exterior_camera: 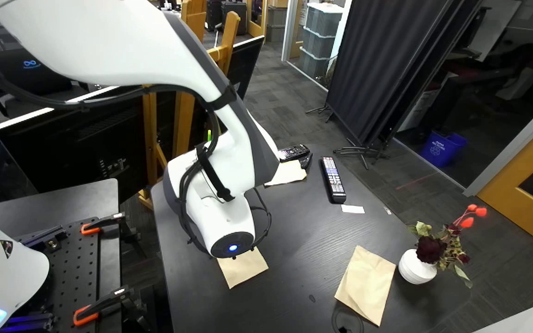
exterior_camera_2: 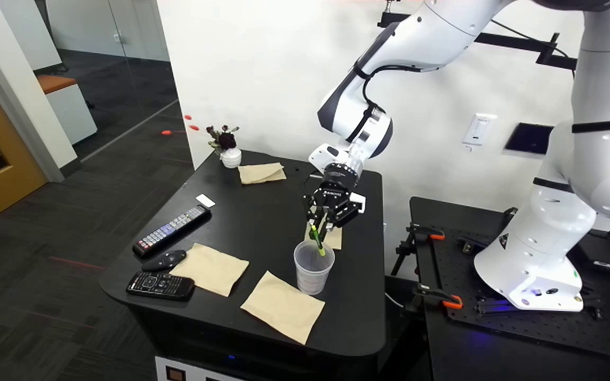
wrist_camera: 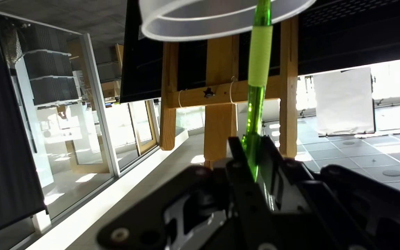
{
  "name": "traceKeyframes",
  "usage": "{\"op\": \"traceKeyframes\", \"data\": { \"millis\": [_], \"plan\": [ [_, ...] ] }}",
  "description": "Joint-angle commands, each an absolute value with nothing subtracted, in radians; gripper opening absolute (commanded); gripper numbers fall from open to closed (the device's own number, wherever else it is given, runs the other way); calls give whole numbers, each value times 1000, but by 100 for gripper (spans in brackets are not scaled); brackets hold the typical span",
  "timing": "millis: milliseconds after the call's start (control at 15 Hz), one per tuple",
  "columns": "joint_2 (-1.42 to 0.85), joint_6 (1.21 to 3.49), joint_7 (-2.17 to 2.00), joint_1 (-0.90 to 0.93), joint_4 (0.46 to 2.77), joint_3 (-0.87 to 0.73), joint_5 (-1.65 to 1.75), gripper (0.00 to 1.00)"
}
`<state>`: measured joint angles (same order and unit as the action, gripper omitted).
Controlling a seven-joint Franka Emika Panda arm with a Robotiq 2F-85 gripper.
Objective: Put the pen in the cup
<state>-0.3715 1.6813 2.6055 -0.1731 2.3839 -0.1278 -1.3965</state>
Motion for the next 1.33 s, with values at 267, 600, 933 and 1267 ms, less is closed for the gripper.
{"op": "traceKeyframes", "data": {
  "millis": [267, 600, 933, 1267],
  "plan": [
    [-391, 1739, 2605, -153, 2408, -151, -1410, 4],
    [-399, 1795, 2605, -143, 2415, -147, -1416, 48],
    [-395, 1813, 2605, -133, 2413, -141, -1424, 87],
    [-338, 1814, 2605, -119, 2424, -140, -1417, 100]
  ]
}}
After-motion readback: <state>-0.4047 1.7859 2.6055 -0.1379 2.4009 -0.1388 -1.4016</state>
